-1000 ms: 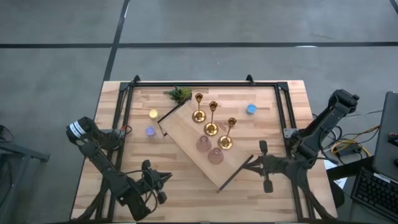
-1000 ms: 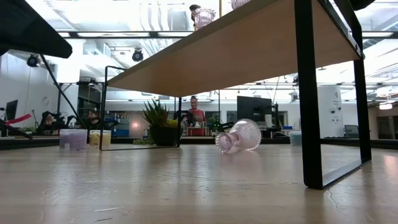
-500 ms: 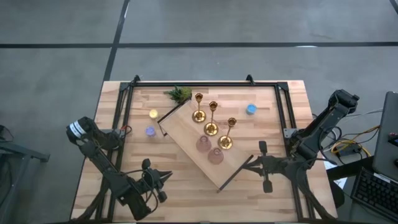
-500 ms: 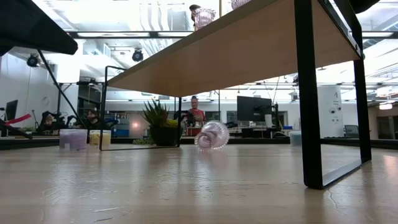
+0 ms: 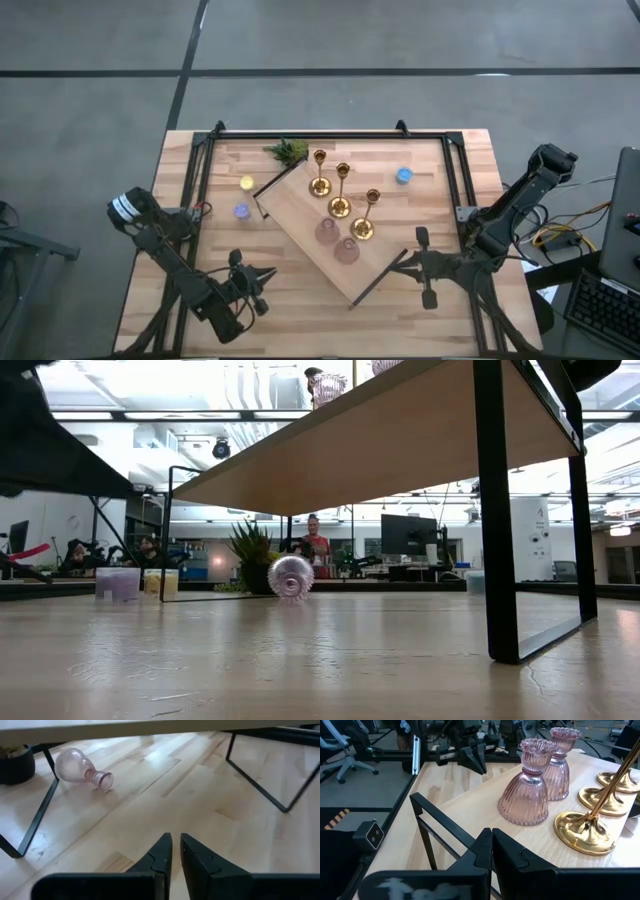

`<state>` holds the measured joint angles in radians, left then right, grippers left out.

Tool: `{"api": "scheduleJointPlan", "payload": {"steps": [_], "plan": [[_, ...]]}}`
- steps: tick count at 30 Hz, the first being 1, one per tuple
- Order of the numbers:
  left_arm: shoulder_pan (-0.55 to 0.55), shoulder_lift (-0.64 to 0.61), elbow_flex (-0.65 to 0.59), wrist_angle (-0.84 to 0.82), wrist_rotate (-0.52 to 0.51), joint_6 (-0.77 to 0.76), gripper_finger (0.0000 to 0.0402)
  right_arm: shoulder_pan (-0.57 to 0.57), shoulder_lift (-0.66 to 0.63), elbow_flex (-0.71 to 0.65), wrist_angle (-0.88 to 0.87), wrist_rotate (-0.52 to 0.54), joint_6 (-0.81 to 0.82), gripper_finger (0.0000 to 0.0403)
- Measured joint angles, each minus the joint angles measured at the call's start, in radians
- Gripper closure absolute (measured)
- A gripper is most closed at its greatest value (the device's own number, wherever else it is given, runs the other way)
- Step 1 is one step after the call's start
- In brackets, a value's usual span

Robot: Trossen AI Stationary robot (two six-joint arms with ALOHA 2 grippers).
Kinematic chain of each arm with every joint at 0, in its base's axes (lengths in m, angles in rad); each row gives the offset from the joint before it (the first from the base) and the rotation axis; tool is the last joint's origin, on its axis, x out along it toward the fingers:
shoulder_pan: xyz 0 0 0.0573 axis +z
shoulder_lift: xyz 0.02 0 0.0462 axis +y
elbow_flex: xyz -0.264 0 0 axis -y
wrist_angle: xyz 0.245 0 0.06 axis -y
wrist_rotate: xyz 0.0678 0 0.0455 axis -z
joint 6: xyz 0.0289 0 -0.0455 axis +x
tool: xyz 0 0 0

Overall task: Pick & Place candle stick holders
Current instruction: Put the pink glass candle holder on the shelf aligned with the other pink glass candle holders

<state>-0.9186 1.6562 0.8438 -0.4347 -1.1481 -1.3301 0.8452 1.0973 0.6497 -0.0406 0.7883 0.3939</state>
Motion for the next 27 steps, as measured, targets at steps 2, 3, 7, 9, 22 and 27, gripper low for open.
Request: {"api": "scheduleJointPlan", "payload": {"steps": [2, 3, 7, 9, 22, 27], "plan": [[0.021, 0.001, -0.023, 0.045, -0.001, 0.022, 0.0344, -0.001, 0.000, 0.000, 0.000, 0.000, 0.000, 0.0394], [0.031, 0.003, -0.034, 0.065, -0.005, 0.029, 0.0335, -0.001, 0.000, 0.000, 0.000, 0.000, 0.000, 0.0394], [0.093, 0.022, -0.069, 0.137, -0.006, 0.029, 0.0285, -0.001, 0.000, 0.000, 0.000, 0.000, 0.000, 0.0394], [0.123, 0.034, -0.079, 0.175, -0.009, 0.028, 0.0258, -0.001, 0.000, 0.000, 0.001, 0.000, 0.000, 0.0394], [0.334, 0.089, -0.092, 0.181, 0.003, 0.123, 0.0126, -0.002, 0.000, -0.011, 0.001, 0.000, 0.000, 0.0394], [0.397, 0.129, -0.085, 0.253, 0.000, 0.228, 0.0122, -0.002, 0.000, -0.015, 0.001, 0.000, 0.000, 0.0394]]}}
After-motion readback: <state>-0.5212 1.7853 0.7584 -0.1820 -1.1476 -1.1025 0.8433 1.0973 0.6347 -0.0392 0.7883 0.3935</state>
